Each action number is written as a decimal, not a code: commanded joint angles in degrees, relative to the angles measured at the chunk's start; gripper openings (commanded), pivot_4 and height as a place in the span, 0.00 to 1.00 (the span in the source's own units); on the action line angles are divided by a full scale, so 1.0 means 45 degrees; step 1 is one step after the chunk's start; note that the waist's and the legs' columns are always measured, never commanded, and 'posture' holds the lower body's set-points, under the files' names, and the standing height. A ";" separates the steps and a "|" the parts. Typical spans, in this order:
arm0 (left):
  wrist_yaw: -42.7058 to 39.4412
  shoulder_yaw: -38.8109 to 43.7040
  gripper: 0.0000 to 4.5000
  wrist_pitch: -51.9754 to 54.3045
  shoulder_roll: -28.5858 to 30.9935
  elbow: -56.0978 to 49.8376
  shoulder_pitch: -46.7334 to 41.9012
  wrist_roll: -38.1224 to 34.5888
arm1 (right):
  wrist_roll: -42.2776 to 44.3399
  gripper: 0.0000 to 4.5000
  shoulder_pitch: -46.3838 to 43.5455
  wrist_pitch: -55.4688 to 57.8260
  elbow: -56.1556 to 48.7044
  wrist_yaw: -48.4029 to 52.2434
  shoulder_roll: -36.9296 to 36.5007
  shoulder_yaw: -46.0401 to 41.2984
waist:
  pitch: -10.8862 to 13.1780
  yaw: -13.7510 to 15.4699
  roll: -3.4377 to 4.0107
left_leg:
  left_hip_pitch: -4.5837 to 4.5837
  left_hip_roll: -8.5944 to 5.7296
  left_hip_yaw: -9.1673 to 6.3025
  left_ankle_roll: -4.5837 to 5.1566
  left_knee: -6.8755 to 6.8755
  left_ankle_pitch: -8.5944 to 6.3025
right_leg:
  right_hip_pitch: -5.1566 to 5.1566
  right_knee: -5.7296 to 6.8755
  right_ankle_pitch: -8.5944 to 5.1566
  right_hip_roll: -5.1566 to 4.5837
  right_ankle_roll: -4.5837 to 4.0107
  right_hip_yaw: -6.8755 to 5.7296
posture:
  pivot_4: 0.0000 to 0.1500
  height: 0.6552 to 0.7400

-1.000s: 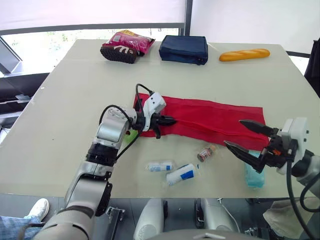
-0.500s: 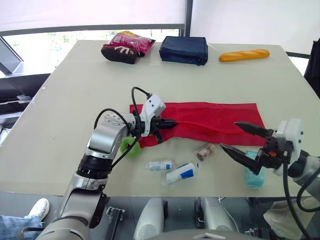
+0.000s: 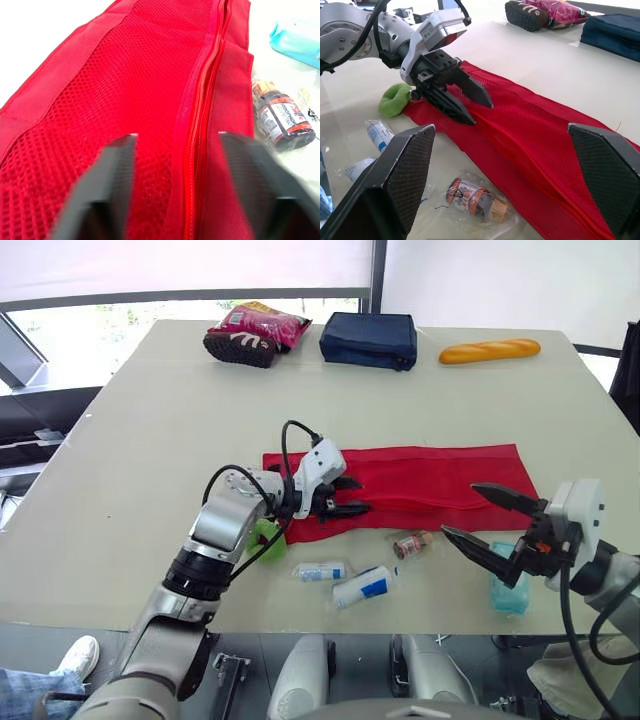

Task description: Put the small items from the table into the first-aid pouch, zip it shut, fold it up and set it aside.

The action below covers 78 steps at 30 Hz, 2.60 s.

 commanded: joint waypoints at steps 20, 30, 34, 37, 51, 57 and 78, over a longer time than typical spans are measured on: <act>0.0483 -0.0234 0.02 -0.1929 -0.0883 0.0822 -0.0796 0.0390 | 0.0108 1.00 0.0008 -0.0231 -0.0761 -0.0321 0.0185 -0.0074 | -0.0001 -0.0001 -0.0001 | -0.0002 -0.0001 0.0004 0.0000 0.0001 0.0000 | 0.0000 0.0002 0.0000 0.0000 0.0001 0.0000 | 1.00 0.69; 0.0724 0.0010 0.02 -0.1822 -0.0884 0.0755 -0.0593 0.0216 | -0.0121 1.00 0.0026 -0.0222 -0.0758 0.0584 -0.0339 0.0402 | -0.0001 -0.0005 -0.0001 | -0.0001 -0.0002 0.0002 0.0000 0.0002 0.0000 | 0.0000 0.0002 0.0000 0.0000 0.0001 0.0000 | 1.00 0.69; 0.0563 0.0032 0.02 -0.2068 -0.0661 0.1296 -0.0664 0.0319 | -0.1571 1.00 -0.0641 -0.0606 -0.0251 0.2327 -0.1608 0.2197 | -0.0001 -0.0008 -0.0001 | 0.0001 -0.0001 0.0003 0.0000 0.0002 0.0000 | 0.0000 0.0003 0.0000 0.0001 0.0001 -0.0002 | 1.00 0.69; 0.0325 -0.0023 0.02 -0.2338 -0.0510 0.1645 -0.0724 0.0404 | -0.2733 1.00 -0.2478 -0.0896 0.0668 0.3776 -0.2114 0.4248 | -0.0001 -0.0184 -0.0002 | 0.0008 0.0003 0.0005 0.0001 0.0018 0.0000 | -0.0001 0.0005 0.0000 0.0002 0.0003 0.0002 | 1.00 0.69; -0.0377 0.0038 0.02 -0.3135 -0.0078 0.2444 -0.0911 0.0624 | -0.6695 1.00 -0.7368 -0.2349 0.4544 0.7325 -0.1232 0.9650 | -0.0001 -0.0288 -0.0006 | -0.0010 -0.0003 -0.0016 0.0001 0.0044 0.0001 | -0.0006 0.0037 0.0001 -0.0004 -0.0003 -0.0011 | 1.00 0.69; -0.0401 0.0150 0.01 -0.3334 0.0000 0.2816 -0.1058 0.0681 | -0.7783 0.94 -0.7613 -0.3177 0.5412 0.7530 -0.0565 1.0192 | -0.0001 -0.0300 -0.0006 | -0.0010 -0.0001 -0.0017 0.0001 0.0055 0.0001 | -0.0009 0.0055 0.0001 -0.0002 -0.0004 -0.0013 | 1.00 0.69; -0.0496 0.0382 0.00 -0.3523 0.0006 0.3421 -0.1330 0.0715 | -0.5533 0.01 -0.5152 -0.0164 0.3039 0.5807 -0.0797 0.6060 | -0.0001 -0.0280 -0.0005 | -0.0020 0.0001 -0.0047 0.0001 0.0111 0.0000 | -0.0006 0.0090 0.0002 -0.0005 -0.0001 -0.0013 | 1.00 0.69</act>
